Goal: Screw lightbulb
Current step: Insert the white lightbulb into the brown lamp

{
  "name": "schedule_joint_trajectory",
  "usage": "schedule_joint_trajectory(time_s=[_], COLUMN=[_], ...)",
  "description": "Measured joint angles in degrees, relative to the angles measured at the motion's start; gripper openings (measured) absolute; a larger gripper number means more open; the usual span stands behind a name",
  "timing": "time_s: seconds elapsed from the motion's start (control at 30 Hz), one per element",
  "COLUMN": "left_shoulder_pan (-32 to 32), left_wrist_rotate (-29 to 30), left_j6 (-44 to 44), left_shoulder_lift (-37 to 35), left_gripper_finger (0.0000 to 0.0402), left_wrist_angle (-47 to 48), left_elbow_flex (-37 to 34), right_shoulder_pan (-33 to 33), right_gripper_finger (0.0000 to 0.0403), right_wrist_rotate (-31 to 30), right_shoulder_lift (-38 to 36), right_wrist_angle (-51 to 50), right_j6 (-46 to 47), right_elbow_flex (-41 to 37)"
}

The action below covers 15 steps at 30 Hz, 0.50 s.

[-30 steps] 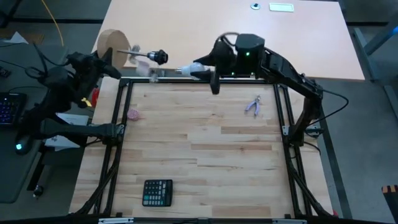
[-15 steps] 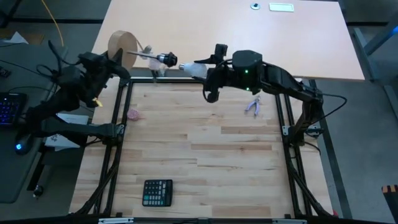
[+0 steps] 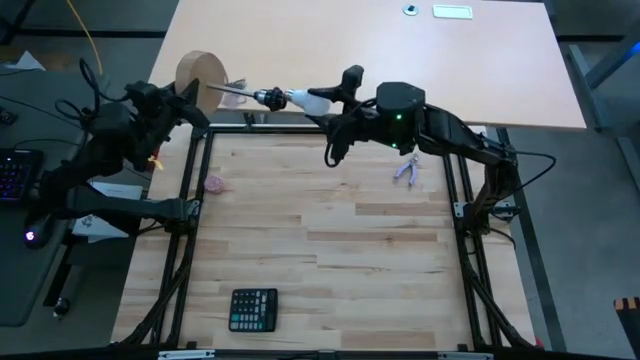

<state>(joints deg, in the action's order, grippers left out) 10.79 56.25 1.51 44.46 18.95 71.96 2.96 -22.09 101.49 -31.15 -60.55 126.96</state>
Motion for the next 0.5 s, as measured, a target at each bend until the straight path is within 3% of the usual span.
schedule_joint_trajectory(time_s=[0.5], left_shoulder_pan=[-0.03], left_wrist_rotate=[0.07], left_j6=[-1.31], left_shoulder_lift=[0.16], left_gripper_finger=[0.0122], left_wrist_angle=[-1.84], left_elbow_flex=[0.07], right_shoulder_pan=[-0.35], right_gripper_finger=[0.0216], right_wrist_rotate=[-1.90], right_shoulder_lift=[0.77], right_wrist_angle=[0.28], right_j6=[-3.82], right_elbow_flex=[-0.02])
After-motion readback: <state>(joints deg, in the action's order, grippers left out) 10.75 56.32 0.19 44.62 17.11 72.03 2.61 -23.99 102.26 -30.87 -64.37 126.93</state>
